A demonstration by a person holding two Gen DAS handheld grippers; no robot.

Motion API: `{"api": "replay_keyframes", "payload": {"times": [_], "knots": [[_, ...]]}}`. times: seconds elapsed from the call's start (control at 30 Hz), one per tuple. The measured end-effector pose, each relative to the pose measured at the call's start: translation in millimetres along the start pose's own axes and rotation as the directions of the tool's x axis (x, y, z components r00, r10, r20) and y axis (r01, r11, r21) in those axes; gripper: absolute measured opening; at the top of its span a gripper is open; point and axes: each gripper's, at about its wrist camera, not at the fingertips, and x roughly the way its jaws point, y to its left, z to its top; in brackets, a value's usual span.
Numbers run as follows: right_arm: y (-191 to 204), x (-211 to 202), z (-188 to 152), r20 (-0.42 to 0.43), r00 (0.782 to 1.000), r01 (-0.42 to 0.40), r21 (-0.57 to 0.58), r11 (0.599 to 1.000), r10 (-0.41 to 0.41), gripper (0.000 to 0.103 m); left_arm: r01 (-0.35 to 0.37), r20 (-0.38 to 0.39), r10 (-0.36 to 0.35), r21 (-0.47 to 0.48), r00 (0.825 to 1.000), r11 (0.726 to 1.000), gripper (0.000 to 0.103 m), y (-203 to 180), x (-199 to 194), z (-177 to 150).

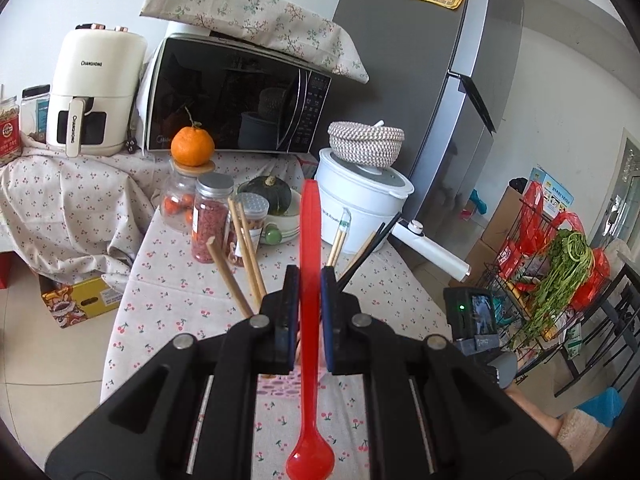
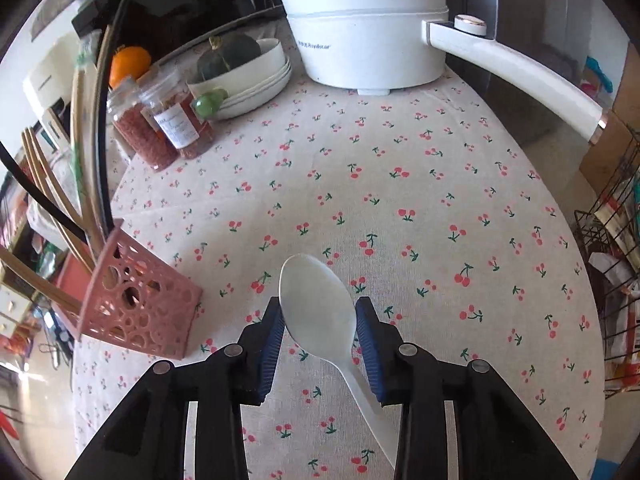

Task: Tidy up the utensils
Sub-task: 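Open the left tool over the pink basket while the right tool lifts the white spoon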

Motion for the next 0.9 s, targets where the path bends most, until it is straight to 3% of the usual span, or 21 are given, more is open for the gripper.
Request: {"api": "replay_keyframes", "payload": {"times": [0.1,0.17,0.37,0.6,0.8,0.9], "knots": [[-5,-26,3,0.072,0.996,-0.057,0.041,0.998,0.054,0.036,-0.037,0.141,0.032,0.032,0.99,0.999,0.011,-10,7,2],[-7,-39,3,0.103,0.991,-0.089,0.05,0.995,0.084,0.036,-0.084,0.19,0.079,0.018,0.979,0.996,0.011,-13,17,2],[-14,-62,6,0.163,0.977,-0.149,0.05,0.988,0.139,0.036,-0.21,0.257,0.222,-0.075,0.941,0.975,0.011,-14,43,-3],[-30,-69,11,0.202,0.964,-0.196,0.104,0.975,0.173,0.036,-0.265,0.28,0.281,-0.097,0.918,0.959,0.011,-21,65,-12],[-34,-73,10,0.224,0.956,-0.222,0.119,0.968,0.192,0.037,-0.286,0.244,0.292,-0.06,0.925,0.956,0.013,-22,76,-22],[-32,-79,10,0.242,0.948,-0.24,0.118,0.964,0.206,0.037,-0.267,0.204,0.278,-0.082,0.939,0.96,0.021,-22,69,-19]]}}
